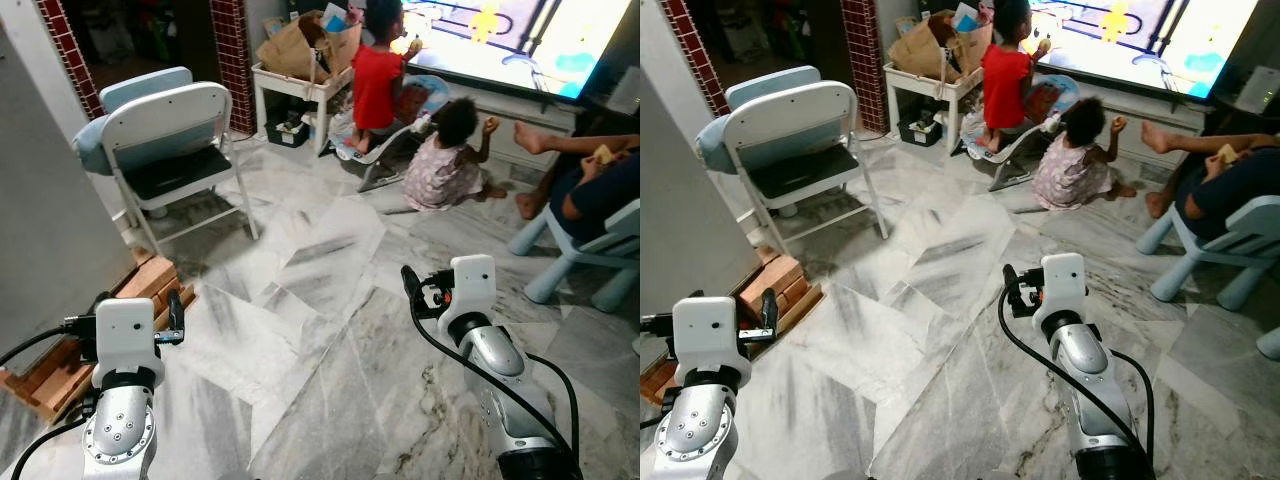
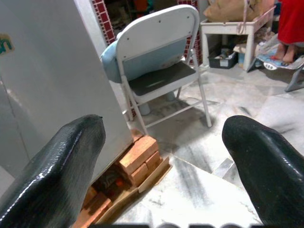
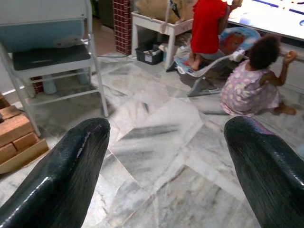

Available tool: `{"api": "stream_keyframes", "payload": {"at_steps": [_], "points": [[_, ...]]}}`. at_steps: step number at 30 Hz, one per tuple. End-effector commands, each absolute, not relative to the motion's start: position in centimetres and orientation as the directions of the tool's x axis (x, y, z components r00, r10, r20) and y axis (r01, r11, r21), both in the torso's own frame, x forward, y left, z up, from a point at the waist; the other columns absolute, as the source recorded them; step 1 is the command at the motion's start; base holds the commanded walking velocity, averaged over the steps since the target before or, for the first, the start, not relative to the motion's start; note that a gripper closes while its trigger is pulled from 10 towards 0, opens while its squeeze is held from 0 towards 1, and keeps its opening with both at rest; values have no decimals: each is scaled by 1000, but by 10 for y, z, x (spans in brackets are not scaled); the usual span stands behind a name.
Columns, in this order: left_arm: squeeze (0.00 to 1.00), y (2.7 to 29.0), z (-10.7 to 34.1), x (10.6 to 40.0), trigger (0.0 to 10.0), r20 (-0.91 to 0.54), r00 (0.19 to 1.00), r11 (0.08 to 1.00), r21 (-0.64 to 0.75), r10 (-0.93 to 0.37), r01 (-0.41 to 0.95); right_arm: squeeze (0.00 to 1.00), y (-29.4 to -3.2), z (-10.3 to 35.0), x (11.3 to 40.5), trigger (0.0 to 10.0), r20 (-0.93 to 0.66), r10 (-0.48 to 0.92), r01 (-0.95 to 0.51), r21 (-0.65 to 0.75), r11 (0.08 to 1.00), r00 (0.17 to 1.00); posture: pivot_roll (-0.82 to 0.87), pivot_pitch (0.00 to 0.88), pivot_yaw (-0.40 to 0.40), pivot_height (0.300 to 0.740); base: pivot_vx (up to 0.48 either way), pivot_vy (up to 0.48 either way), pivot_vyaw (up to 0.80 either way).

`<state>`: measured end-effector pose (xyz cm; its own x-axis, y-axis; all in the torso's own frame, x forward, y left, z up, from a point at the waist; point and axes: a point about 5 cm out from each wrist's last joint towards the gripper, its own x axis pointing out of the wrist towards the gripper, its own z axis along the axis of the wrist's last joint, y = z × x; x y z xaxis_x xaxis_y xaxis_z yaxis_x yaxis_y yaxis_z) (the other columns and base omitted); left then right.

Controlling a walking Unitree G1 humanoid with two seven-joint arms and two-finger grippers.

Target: Restocking fridge

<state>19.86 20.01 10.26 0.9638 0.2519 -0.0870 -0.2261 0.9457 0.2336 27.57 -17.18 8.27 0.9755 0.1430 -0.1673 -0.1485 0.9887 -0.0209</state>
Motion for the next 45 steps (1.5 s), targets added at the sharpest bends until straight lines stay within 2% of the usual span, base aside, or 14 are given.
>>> {"api": "stream_keyframes", "payload": {"at_steps": [1,7,13,21,27,36,45], "points": [[0,202,109,199,10000,-57,964,943,230,260,-241,0,-175,94,277,10000,-119,139,-143,-29,989,983,43,0,-35,740,0,0,0],[0,212,115,211,10000,-38,961,939,225,274,-259,0,-165,104,292,10000,-78,174,-175,-13,984,982,50,0,-41,740,0,291,0],[0,212,114,212,10000,-40,965,940,239,258,-242,0,-158,107,293,10000,-63,235,-236,-20,971,970,45,0,-33,740,0,480,0],[0,206,120,223,10000,-18,975,952,221,220,-211,0,-154,112,303,10000,-46,234,-234,7,972,971,59,0,-39,740,0,480,0],[0,207,123,225,10000,-12,980,957,215,201,-193,0,-151,115,307,10000,-35,240,-240,6,971,970,56,0,-33,740,0,480,-592],[0,206,117,222,10000,-42,979,953,241,199,-183,0,-150,106,301,10000,-55,231,-231,23,973,971,45,0,-14,740,0,480,-762],[0,203,115,220,10000,-33,984,949,272,173,-158,0,-160,105,291,10000,-55,175,-174,29,984,983,15,0,9,740,0,327,0]]}}
